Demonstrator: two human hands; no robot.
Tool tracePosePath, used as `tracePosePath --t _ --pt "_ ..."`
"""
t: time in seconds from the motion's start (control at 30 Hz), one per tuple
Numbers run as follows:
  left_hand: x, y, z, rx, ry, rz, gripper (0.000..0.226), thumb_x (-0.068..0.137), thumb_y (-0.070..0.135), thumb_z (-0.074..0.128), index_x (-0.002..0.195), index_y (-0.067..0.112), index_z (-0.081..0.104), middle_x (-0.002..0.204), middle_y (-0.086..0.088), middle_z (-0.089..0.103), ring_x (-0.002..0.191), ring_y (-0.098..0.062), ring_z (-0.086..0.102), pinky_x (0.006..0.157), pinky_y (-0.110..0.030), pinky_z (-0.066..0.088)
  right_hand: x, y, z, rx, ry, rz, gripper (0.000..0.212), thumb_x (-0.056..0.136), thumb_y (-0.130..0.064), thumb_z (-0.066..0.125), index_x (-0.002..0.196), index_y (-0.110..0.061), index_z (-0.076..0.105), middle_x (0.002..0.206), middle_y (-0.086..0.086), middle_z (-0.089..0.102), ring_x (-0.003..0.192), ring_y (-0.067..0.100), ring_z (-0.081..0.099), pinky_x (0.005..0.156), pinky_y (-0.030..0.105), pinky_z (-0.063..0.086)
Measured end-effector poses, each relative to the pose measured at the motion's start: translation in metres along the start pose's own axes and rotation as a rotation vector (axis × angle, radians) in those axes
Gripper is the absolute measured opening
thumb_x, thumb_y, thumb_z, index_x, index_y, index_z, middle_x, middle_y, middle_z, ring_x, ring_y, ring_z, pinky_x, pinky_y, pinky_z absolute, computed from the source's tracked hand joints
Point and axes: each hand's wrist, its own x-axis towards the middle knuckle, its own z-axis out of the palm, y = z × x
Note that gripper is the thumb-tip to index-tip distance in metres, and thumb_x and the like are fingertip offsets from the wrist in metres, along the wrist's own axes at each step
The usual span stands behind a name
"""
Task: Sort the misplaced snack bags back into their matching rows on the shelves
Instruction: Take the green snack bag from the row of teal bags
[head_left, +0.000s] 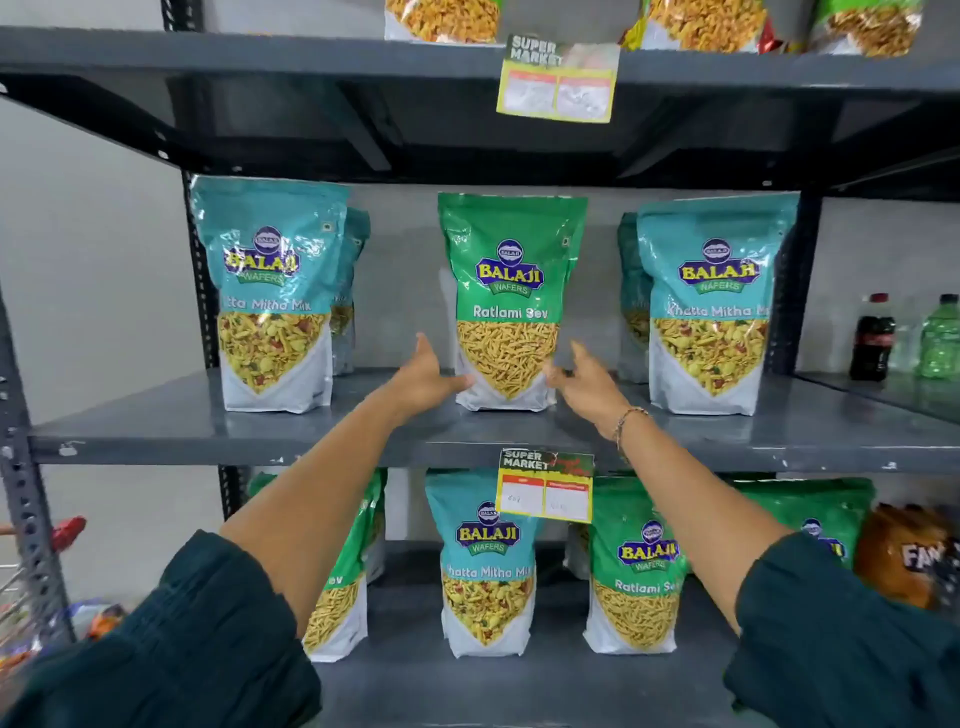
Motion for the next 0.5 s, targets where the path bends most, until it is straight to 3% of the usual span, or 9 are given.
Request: tracePosePath --t 0.07,0.13,0.27,0.37,0.5 --pt "0.014 0.002 0.006 -0.063 -0.007 -0.02 0.111 0.076 0.038 0.071 0.146 0.007 -0.009 0.158 -0.008 0.014 0.142 -0.027 0.021 0.116 -0.039 0.021 0.015 0.005 -0.001 0.081 -0.025 0.031 0.085 0.086 -0.034 0.061 0.146 -0.005 0.007 0.154 0.013 0.023 0.14 0.027 0.027 0.111 0.039 0.027" --pt "0.031 0.0 0.01 -0.138 -0.022 -0.027 0.108 0.067 0.043 0.076 0.145 0.009 0.01 0.153 -0.01 0.029 0.138 -0.028 0.03 0.115 -0.045 0.025 0.028 0.008 0.001 0.152 -0.073 0.039 0.085 0.082 -0.028 0.067 0.145 -0.006 0.015 0.15 0.011 0.032 0.135 0.027 0.035 0.111 0.039 0.032" --pt "0.045 -0.008 0.024 -0.097 0.088 0.011 0.067 0.062 0.044 0.08 0.116 0.011 0.056 0.119 -0.009 0.065 0.111 -0.027 0.06 0.1 -0.043 0.046 0.042 0.018 0.007 0.186 -0.022 -0.024 0.051 0.074 -0.016 0.075 0.119 -0.008 0.051 0.122 0.012 0.062 0.113 0.026 0.058 0.1 0.042 0.047" --pt "0.035 -0.006 0.023 -0.106 0.186 0.052 0.048 0.064 0.03 0.082 0.103 0.009 0.065 0.108 -0.01 0.071 0.096 -0.025 0.066 0.089 -0.036 0.052 0.037 0.016 0.003 0.19 0.017 -0.059 0.05 0.068 -0.017 0.08 0.112 -0.011 0.057 0.116 0.011 0.066 0.107 0.023 0.06 0.098 0.043 0.048" --pt "-0.008 0.0 0.013 -0.117 0.223 0.094 0.052 0.062 0.029 0.083 0.108 0.012 0.066 0.113 -0.005 0.07 0.095 -0.014 0.062 0.089 -0.028 0.048 0.0 -0.003 -0.004 0.222 -0.016 -0.09 0.053 0.066 -0.013 0.081 0.113 -0.009 0.057 0.113 0.012 0.067 0.103 0.02 0.062 0.092 0.035 0.05"
